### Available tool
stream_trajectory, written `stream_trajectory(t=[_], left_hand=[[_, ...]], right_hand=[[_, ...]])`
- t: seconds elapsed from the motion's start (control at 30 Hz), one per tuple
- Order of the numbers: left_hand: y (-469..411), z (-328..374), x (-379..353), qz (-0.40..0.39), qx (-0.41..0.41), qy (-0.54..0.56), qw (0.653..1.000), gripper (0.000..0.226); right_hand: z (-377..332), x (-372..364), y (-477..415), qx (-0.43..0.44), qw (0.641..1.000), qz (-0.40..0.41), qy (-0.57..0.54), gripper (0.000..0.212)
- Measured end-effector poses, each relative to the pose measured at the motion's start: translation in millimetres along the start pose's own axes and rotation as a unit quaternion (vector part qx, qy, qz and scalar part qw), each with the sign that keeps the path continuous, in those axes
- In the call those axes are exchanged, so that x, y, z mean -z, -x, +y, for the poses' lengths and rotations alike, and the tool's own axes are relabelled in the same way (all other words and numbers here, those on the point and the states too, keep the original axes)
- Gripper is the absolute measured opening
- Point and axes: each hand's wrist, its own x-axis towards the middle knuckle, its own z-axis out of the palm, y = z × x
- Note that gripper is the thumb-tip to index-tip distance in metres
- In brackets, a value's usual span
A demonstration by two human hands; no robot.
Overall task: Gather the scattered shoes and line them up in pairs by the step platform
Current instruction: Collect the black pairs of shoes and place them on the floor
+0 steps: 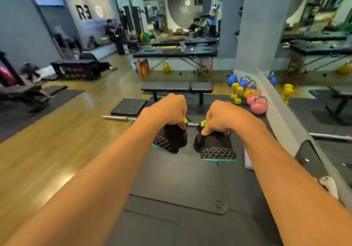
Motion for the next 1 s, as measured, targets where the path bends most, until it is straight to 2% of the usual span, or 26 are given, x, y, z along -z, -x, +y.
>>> stream_trajectory(t=[0.07,0.27,0.4,0.6,0.77,1.0], left_hand=[[35.7,-42.5,18.3,0.052,0.048,0.018,0.997,0.021],[162.3,-176.1,52.2,0.159,0.195,0.047,0.967,0.019],[254.8,-256.8,66.2,0.151,0.252,0.045,0.955,0.023],[367.1,-366.4,67.9,0.165,0.32,0.056,0.931,0.012],[443.8,-456.5,61.6,0.205,0.409,0.051,0.888,0.012],[539.4,-583.8,61.9,0.244,0.524,0.029,0.816,0.01]], right_hand=[[-52.5,0.0,0.6,0.059,0.998,0.004,0.0,0.033],[-226.8,-24.0,10.6,0.213,0.976,0.004,0.036,0.033],[-338.2,-57.4,22.6,0.285,0.957,-0.005,0.052,0.032],[-490.2,-116.0,35.9,0.388,0.92,-0.025,0.044,0.026],[-621.9,-170.9,44.0,0.465,0.882,-0.053,0.047,0.032],[-804.1,-245.0,36.0,0.558,0.823,-0.097,0.04,0.053]])
